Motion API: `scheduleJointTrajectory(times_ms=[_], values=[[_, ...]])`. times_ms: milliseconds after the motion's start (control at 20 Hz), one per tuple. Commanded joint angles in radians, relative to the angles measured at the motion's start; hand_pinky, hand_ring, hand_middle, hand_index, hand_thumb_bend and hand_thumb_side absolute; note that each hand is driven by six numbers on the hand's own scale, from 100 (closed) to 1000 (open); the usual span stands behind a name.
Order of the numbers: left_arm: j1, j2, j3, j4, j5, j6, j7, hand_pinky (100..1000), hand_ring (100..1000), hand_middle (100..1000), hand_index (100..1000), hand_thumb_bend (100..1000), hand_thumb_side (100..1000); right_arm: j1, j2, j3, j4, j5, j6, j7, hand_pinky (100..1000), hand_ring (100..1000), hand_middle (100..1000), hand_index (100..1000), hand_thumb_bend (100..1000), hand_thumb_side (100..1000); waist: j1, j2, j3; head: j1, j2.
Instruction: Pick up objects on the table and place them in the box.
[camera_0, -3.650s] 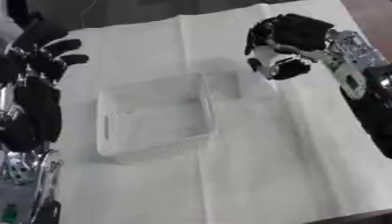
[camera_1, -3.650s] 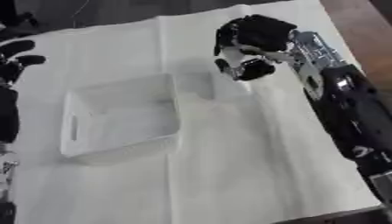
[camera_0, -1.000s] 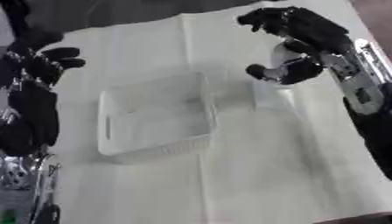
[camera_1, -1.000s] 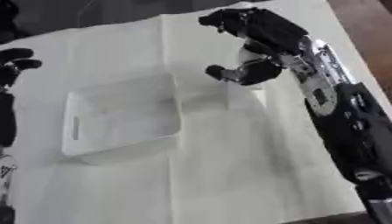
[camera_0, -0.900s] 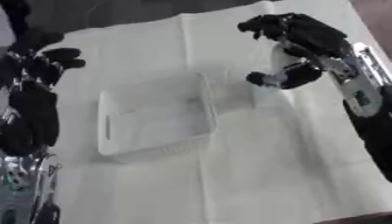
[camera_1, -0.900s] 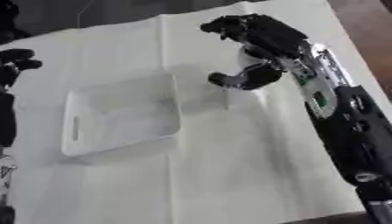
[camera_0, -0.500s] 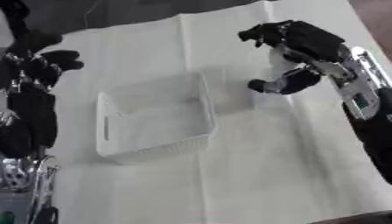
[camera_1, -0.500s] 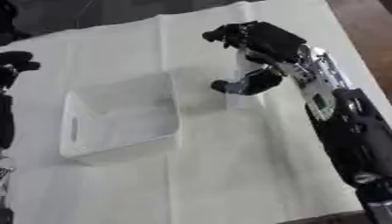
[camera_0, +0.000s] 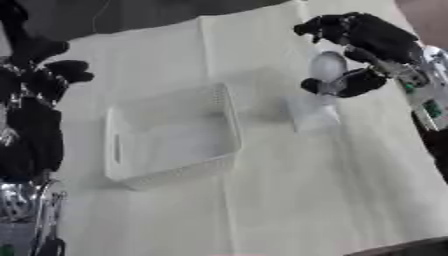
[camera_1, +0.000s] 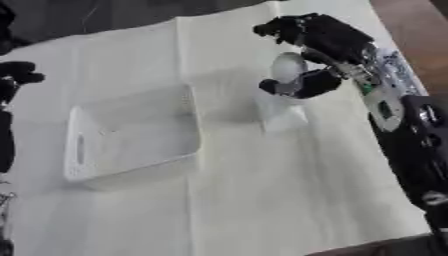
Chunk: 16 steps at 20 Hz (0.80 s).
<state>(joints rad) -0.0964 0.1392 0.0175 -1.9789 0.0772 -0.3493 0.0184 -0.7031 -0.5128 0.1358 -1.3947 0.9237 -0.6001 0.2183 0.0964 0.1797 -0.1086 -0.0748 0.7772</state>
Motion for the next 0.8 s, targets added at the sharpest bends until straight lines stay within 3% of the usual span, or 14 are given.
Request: scheduleJointTrajectory(times_ms=[50,800], values=[[-0.001,0.008,0.006,-0.011,-0.006,-0.002,-0.003,634,678,724,852,100,1000,-0.003,-0.044,-0.02,0.002,0.012,0.005,0.001,610,666,803,968,474,854,-0.003,-0.02,-0.002,-0.014,-0.007],[0.0,0.004,0.007,-0.011,-0.008,-0.002,-0.004,634,677,725,852,100,1000,0.012,-0.042,-0.02,0.062,0.029,-0.006,0.009,600,654,796,970,453,848,0.004,-0.017,-0.002,-0.019,-0.007]])
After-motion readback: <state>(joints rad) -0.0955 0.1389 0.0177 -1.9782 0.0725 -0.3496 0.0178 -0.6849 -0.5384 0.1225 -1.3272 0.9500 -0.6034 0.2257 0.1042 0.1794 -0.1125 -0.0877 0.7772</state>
